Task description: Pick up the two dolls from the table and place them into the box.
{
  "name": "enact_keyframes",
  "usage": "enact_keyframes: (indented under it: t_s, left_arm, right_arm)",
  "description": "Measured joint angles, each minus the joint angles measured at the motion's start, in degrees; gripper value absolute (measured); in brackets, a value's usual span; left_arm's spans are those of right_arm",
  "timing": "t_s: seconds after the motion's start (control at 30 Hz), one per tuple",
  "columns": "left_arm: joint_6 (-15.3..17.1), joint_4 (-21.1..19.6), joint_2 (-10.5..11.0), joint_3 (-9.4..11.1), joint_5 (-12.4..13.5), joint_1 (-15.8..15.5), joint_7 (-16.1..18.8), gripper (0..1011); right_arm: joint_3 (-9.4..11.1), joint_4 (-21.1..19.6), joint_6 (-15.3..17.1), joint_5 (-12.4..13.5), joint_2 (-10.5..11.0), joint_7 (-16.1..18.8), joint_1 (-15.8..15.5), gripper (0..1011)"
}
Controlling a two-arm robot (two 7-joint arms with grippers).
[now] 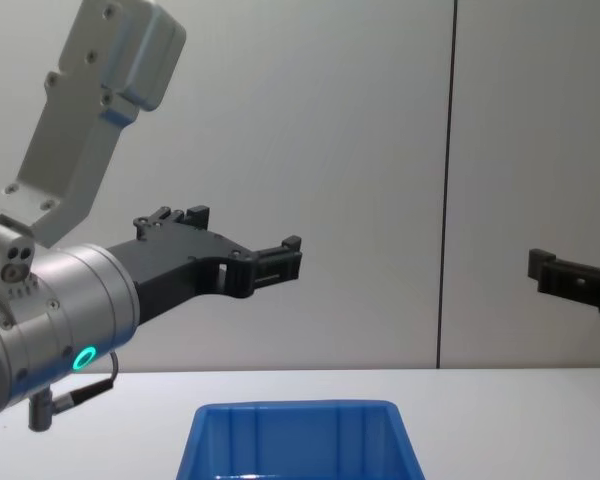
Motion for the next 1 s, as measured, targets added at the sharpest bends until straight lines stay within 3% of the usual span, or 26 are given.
enact_keyframes:
  t_s: [1.0]
  left_arm:
    - [0.0,0.0,0.0,0.0,0.0,0.0,0.0,1001]
  right_arm:
    - [0.8,0.5,1.3,1.1,0.6,0.0,0.0,1001]
